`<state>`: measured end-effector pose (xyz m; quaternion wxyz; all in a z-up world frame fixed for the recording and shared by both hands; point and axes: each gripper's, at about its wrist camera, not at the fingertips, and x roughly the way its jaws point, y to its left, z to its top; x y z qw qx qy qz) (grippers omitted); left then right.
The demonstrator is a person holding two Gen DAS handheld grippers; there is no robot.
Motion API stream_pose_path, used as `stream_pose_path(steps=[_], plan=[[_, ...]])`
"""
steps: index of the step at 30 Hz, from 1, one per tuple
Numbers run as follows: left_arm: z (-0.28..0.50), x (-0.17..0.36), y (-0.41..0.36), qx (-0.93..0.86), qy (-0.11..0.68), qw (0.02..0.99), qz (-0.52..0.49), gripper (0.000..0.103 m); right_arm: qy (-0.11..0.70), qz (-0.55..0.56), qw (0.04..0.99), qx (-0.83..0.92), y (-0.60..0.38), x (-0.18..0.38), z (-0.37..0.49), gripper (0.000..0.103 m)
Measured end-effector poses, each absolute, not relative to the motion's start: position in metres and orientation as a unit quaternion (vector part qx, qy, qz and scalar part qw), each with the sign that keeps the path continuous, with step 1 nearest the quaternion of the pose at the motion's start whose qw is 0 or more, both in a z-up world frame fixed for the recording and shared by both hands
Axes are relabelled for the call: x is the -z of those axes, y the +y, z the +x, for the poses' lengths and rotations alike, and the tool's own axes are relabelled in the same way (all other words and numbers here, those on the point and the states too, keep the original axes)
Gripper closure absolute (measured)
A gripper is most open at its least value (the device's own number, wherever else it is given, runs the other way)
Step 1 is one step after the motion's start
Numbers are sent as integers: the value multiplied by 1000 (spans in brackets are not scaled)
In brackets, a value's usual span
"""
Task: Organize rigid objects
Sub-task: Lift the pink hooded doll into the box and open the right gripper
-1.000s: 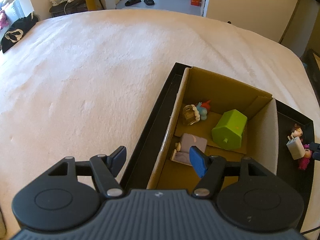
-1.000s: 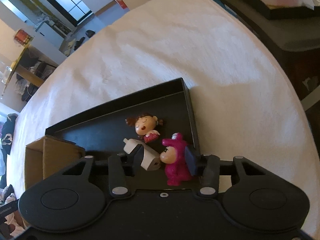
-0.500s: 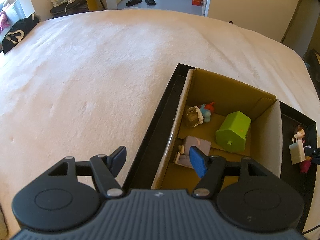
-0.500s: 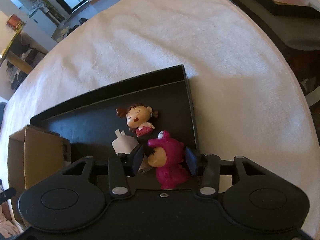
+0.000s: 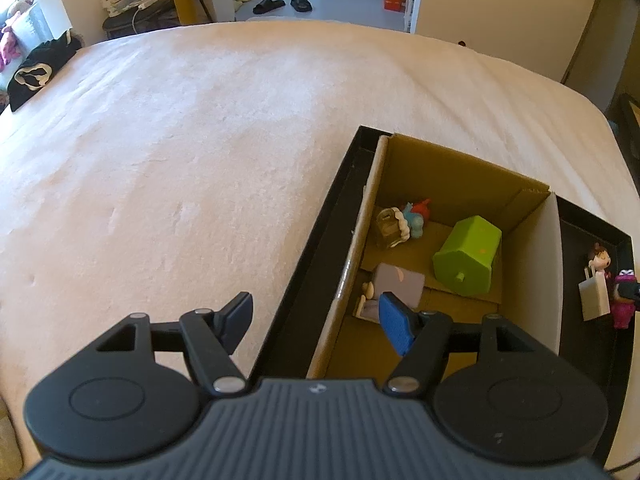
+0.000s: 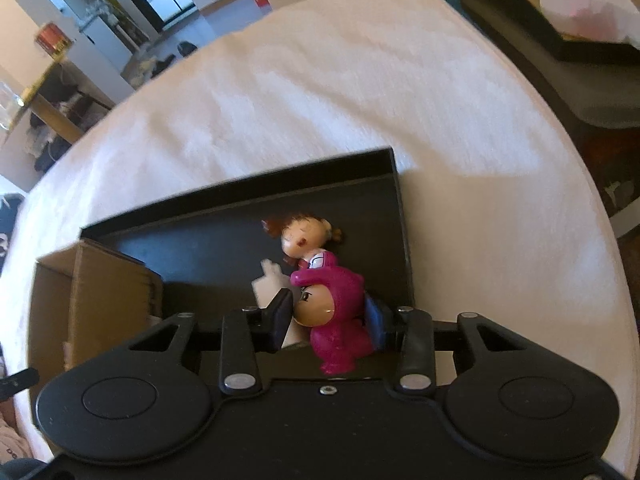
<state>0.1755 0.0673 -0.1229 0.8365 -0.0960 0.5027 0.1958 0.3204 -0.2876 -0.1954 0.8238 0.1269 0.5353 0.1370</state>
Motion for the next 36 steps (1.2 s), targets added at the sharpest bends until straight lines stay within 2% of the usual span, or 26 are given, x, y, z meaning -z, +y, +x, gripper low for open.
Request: stream_pose_path(steps=[26, 36], plan=[[159, 117, 73, -179, 490, 847, -101, 35, 432, 188, 848, -244, -234, 123, 294, 65], [160, 124, 69, -167, 488, 850, -104, 36, 428, 185, 838, -284, -206, 118, 285, 65]])
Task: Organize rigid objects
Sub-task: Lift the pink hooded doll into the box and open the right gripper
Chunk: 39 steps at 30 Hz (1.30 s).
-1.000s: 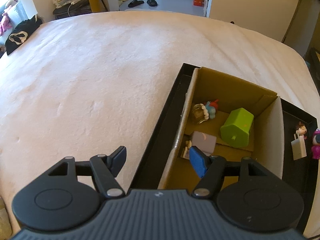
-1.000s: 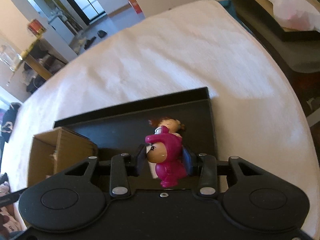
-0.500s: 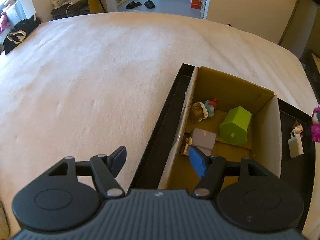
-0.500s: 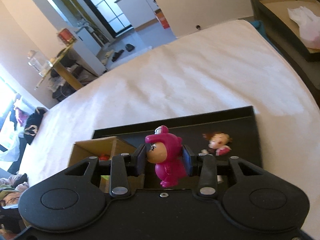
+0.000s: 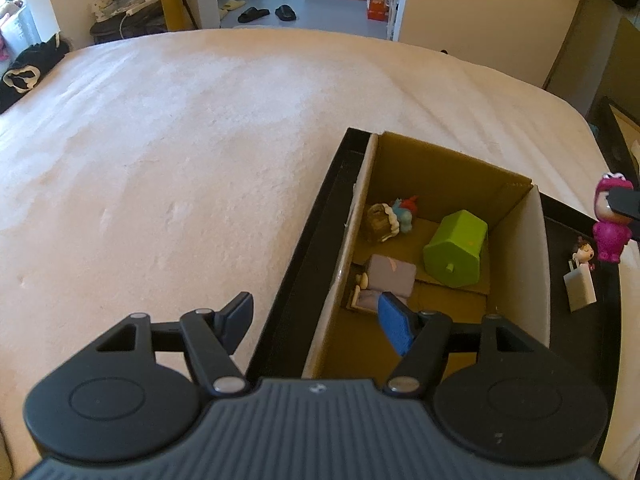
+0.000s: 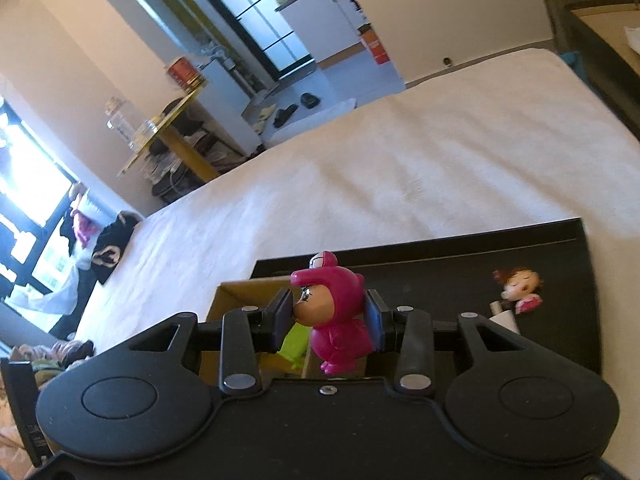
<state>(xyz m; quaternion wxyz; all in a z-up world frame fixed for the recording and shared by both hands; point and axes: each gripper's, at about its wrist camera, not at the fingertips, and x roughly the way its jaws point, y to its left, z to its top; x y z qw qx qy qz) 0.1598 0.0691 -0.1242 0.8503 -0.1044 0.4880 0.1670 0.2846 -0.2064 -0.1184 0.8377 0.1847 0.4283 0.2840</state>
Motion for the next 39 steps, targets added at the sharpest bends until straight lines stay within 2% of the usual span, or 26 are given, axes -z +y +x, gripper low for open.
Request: stream_pose_path(steps=[12, 14, 16, 19, 23, 27, 34, 39], plan=[[159, 137, 72, -152, 487, 852, -115, 42, 443, 143, 821, -331, -156, 120, 273, 64], [159, 138, 72, -153, 485, 853, -117, 46, 448, 129, 814, -347, -146, 123, 270, 64], [159, 138, 72, -152, 485, 853, -120, 60, 452, 116, 812, -350, -139, 125, 268, 64], [161, 140, 72, -149, 488, 851, -122, 69, 457, 98, 811, -351, -130, 128, 264, 64], [162, 142, 73, -145, 491, 850, -123, 77, 460, 79, 812, -351, -124, 130, 259, 64], [164, 145, 73, -142, 494, 849, -126, 91, 459, 59, 813, -353, -115, 131, 254, 64], [165, 146, 71, -145, 494, 848, -125, 92, 450, 2, 827, -338, -102, 136, 243, 62], [167, 144, 70, -152, 499, 844, -125, 91, 446, 13, 830, -333, -109, 134, 245, 62]])
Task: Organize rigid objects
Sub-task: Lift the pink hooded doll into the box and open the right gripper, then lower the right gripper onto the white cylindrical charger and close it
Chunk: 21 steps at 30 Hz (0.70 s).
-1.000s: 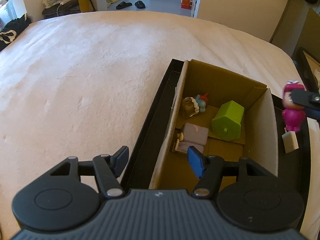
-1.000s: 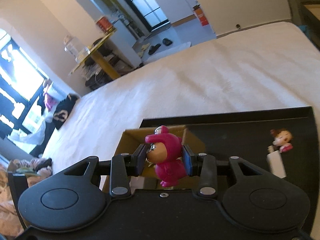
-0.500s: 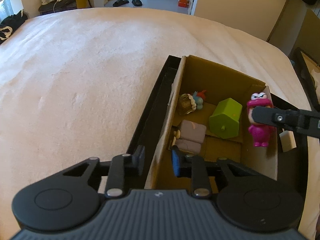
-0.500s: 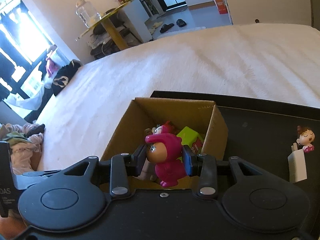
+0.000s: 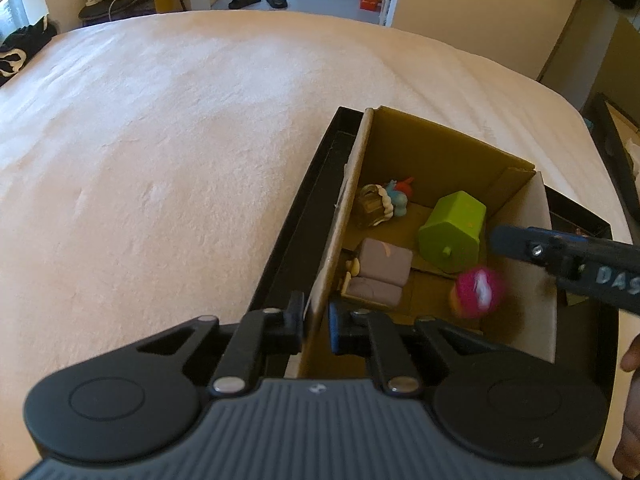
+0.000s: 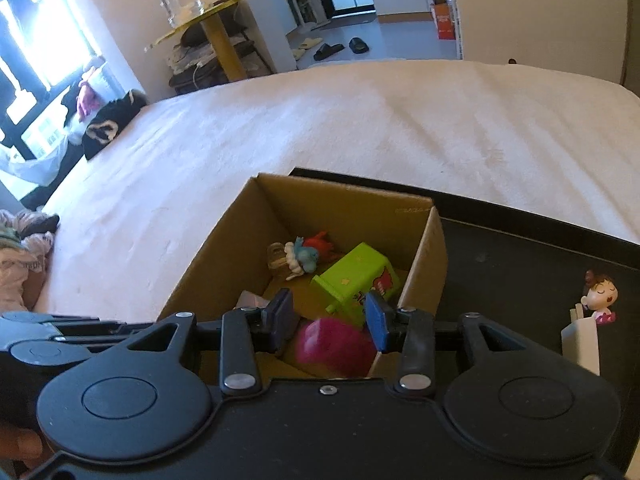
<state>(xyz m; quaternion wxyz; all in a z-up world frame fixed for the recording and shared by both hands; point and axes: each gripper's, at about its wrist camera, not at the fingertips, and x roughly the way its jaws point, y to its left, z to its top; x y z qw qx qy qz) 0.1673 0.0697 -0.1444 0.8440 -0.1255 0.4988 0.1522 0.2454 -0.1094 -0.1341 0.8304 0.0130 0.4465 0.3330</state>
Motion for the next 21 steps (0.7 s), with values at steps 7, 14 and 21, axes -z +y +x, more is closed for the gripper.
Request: stream_pose_path(steps=[7, 14, 21], plan=[[169, 138, 64, -158, 506, 841, -109, 89, 440, 77, 835, -322, -141, 117, 260, 62], [168, 129, 57, -163, 504, 843, -97, 88, 448, 104, 839, -291, -170, 117, 270, 62], [168, 122, 54, -169, 501, 843, -98, 87, 452, 123, 839, -277, -201, 117, 274, 58]])
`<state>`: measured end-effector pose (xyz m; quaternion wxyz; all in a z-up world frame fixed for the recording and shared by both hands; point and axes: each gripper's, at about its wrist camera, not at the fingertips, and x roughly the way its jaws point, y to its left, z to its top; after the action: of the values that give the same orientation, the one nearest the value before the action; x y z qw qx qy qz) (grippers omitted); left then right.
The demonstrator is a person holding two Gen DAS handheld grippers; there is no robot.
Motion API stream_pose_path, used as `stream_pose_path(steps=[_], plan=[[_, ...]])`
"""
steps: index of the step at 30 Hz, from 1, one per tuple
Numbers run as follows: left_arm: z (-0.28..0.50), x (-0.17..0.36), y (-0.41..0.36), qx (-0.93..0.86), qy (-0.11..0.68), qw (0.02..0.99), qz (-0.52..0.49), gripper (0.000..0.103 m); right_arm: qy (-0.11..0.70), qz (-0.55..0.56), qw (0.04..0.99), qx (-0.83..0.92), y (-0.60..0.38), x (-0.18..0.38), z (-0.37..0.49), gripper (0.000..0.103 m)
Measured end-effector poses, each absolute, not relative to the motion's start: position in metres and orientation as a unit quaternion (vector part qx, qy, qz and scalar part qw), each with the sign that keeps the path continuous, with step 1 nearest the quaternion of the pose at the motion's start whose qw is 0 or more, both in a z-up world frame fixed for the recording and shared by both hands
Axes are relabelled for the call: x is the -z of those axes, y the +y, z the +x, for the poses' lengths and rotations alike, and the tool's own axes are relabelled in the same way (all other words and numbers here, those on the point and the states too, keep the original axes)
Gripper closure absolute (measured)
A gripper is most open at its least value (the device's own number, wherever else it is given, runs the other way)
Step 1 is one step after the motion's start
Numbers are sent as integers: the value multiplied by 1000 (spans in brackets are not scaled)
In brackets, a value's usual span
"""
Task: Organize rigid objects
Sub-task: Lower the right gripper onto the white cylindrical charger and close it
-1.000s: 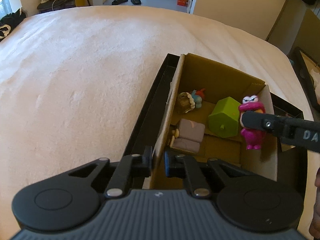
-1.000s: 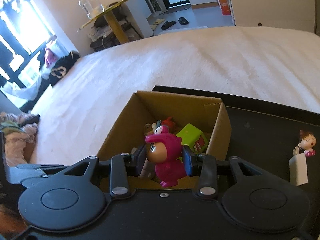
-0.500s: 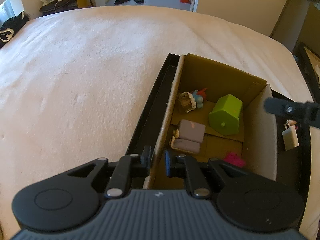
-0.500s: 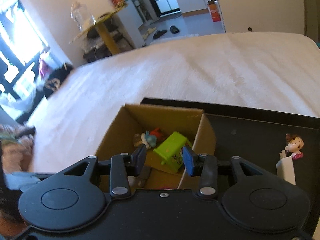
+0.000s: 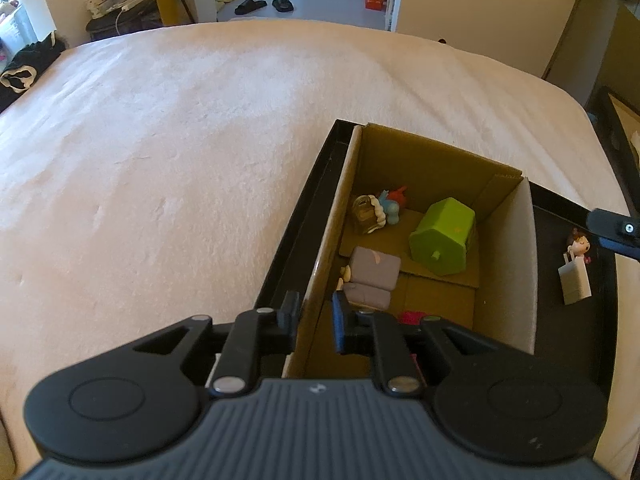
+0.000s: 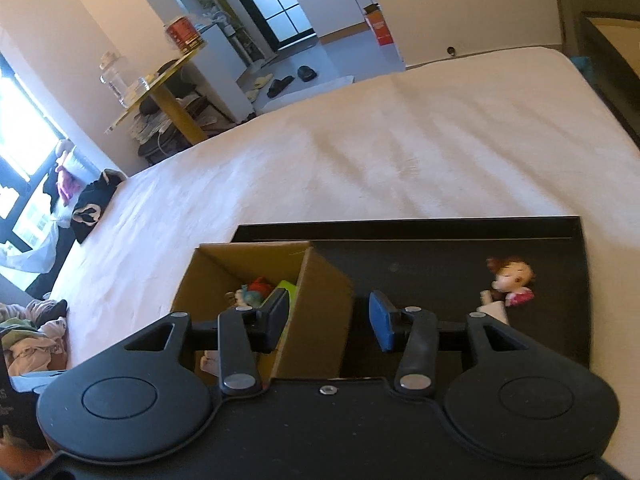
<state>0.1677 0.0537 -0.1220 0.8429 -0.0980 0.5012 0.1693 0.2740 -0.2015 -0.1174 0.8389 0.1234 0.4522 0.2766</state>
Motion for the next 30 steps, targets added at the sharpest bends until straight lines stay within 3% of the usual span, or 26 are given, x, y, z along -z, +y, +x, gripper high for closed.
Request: stream_pose_path(steps=[3, 9, 16, 23, 30], plan=[[168, 117, 50, -166, 499, 845, -93, 84, 453, 133, 840, -268, -215, 118, 277, 58], [167, 108, 44, -173, 493, 848, -89, 56, 461, 148, 841, -240, -243, 124, 287, 55], [167, 103, 40, -178, 491, 848, -88, 42, 484, 163, 833, -213, -268, 143, 296, 53], [169, 100, 38, -180, 493, 846, -90, 34, 499, 161, 828, -200, -273, 156, 301, 53], [176, 103, 35, -183, 494, 846, -79, 33, 503, 151, 830, -188, -274, 162, 303, 53]])
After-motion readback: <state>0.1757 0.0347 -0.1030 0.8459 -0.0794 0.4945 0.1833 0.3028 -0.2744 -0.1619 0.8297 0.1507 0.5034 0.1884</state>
